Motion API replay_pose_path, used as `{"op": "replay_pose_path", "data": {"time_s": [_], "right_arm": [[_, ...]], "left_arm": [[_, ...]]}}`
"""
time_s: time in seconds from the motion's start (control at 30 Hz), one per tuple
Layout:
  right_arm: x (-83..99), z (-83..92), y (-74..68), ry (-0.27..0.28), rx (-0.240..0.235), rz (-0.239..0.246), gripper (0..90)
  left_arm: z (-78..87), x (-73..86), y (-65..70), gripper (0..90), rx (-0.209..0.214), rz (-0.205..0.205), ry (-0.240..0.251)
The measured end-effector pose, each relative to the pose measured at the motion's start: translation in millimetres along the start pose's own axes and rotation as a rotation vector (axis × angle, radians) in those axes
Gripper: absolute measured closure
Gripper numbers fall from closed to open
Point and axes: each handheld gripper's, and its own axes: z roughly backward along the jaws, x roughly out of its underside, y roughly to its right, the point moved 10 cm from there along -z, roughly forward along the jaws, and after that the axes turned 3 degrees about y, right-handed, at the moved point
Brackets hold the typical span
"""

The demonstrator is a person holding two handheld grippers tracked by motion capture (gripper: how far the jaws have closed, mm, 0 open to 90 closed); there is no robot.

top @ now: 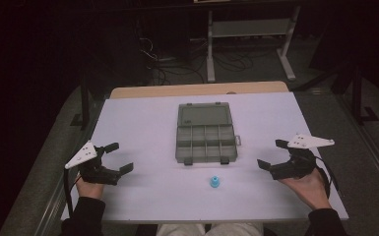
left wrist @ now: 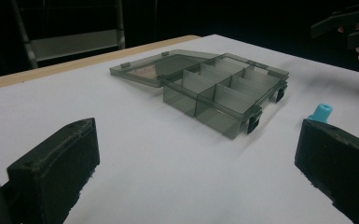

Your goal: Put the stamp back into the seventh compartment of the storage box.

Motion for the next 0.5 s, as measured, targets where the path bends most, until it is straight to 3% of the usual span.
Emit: {"op": "replay_pose_path", "data": {"time_s": [0.5], "right_arm": [[-10.6, -10.3, -18.0, -0.031, -0.051, 0.031, 0.0]], "left_arm": [[-0.1, 0.1, 0.5, 0.0, 0.001, -0.002, -0.002]]}}
